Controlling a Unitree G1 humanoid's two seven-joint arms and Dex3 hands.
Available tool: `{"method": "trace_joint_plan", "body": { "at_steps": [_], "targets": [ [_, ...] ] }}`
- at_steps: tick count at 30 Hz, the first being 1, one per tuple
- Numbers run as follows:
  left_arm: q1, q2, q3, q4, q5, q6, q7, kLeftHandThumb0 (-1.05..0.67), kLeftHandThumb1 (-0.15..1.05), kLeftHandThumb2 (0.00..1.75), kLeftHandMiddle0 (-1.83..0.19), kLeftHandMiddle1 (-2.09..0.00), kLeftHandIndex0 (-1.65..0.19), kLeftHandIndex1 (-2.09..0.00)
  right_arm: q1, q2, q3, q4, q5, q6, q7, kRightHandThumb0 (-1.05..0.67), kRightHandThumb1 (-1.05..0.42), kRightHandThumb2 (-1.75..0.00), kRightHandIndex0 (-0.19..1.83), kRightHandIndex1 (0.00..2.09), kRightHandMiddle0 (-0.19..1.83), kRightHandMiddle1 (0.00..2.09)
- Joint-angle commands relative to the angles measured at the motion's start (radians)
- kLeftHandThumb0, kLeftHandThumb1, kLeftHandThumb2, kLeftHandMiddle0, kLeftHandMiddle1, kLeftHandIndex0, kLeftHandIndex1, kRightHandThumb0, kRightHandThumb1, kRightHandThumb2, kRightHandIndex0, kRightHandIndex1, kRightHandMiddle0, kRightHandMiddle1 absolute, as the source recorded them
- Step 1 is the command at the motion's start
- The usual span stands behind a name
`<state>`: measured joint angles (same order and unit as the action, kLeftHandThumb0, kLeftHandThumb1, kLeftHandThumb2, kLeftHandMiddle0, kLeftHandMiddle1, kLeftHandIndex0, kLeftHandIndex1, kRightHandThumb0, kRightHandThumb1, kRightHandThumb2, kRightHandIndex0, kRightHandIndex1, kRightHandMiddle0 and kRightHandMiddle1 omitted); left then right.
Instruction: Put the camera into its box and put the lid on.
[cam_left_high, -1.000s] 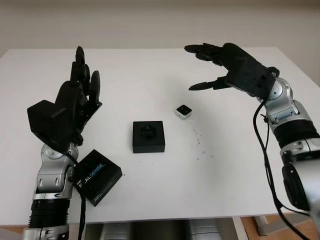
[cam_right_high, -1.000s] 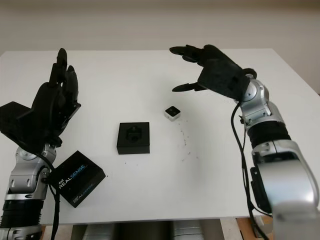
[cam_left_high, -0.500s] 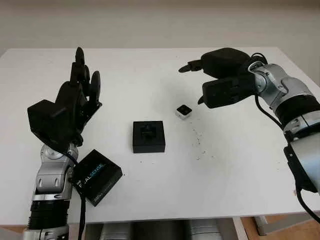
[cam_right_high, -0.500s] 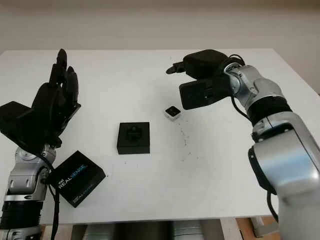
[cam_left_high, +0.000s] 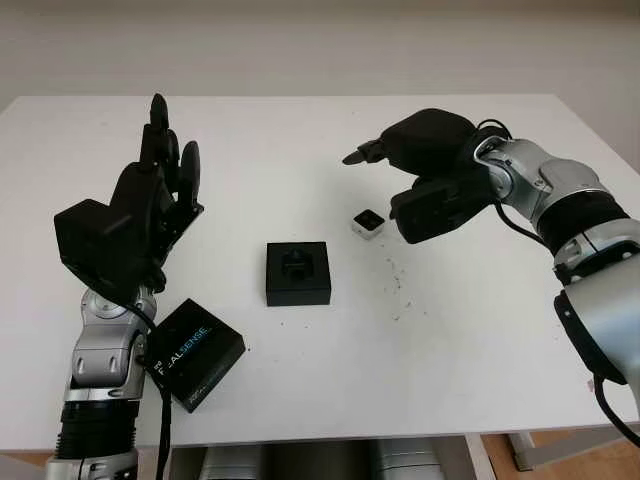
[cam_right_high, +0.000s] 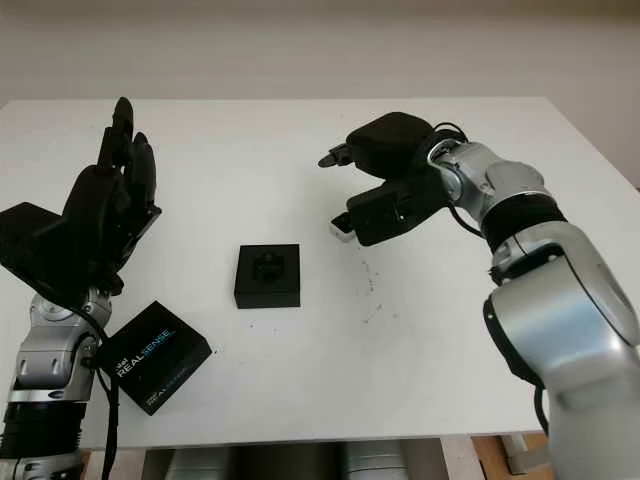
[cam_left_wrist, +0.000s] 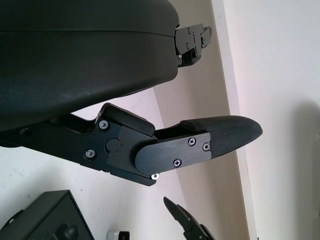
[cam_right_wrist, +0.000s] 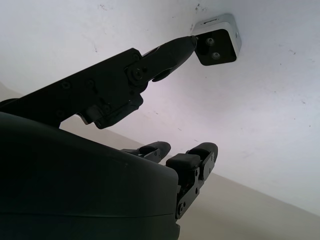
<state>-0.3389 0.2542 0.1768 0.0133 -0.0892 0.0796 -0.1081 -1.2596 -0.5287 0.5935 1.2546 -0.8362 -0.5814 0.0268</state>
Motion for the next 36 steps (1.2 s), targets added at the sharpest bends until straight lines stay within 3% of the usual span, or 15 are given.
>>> {"method": "trace_joint_plan", "body": {
  "at_steps": [1, 36],
  "targets": [
    [-0.005, 0.01, 0.003, -0.006, 0.0, -0.011, -0.006, -0.79, 1.05, 0.68, 0.19, 0.0, 0.19, 0.0, -0.001, 0.007, -0.005, 0.005, 0.013, 0.005, -0.008, -0.39, -0.81, -0.06, 0.4, 0.12, 0.43, 0.14],
    [0.015, 0.009, 0.006, -0.033, -0.001, 0.019, -0.009, -0.8, 1.05, 0.66, 0.19, 0.0, 0.19, 0.0, 0.086, 0.071, 0.003, 0.048, 0.021, 0.079, -0.058, -0.37, -0.82, -0.06, 0.45, 0.07, 0.47, 0.07]
  ]
}}
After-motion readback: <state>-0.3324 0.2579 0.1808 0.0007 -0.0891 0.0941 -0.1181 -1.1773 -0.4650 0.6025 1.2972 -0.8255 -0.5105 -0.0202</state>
